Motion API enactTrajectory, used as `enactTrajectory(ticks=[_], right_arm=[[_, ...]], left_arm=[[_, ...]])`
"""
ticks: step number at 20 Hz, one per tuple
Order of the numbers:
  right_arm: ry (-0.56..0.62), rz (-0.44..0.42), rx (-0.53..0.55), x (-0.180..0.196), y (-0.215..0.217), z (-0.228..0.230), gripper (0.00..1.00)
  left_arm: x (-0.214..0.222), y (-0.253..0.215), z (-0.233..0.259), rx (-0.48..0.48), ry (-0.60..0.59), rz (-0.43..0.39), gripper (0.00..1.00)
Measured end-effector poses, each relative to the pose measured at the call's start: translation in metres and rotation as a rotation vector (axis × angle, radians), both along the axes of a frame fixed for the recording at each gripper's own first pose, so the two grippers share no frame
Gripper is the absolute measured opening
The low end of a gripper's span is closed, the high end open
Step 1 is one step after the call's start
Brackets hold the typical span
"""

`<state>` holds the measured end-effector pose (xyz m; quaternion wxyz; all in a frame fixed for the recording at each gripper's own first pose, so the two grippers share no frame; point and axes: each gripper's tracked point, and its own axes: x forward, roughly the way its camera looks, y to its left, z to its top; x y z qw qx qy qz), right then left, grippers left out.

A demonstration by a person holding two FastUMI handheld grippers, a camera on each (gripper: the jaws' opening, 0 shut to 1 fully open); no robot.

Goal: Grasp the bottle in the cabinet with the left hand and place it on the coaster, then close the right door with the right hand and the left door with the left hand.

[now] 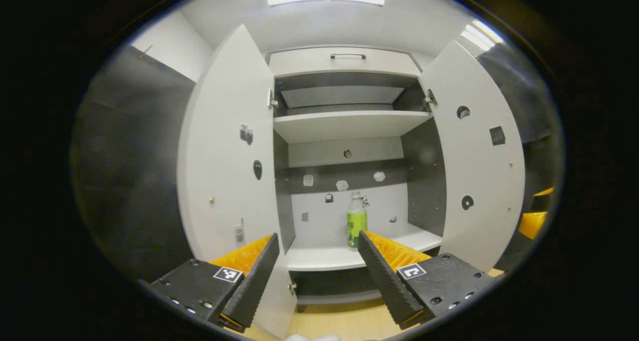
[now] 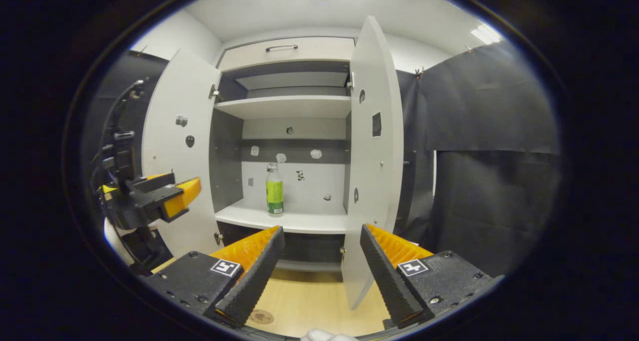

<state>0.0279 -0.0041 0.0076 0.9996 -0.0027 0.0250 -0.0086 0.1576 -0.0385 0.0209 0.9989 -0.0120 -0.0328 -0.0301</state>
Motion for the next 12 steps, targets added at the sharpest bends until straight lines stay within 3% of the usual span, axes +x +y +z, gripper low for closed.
enactTrajectory(ticks=[7,12], right_arm=[[0.008,-0.029,-0.016,0.007,-0.003,0.013,1.0],[0.017,-0.063,-0.05,0.007,-0.014,0.018,1.0]], left_arm=[[0.121,-0.051,0.006,-0.004,-0.013,-0.06,0.97],[0.196,-0.09,-0.023,-0.001,0.023,-0.081,0.96]])
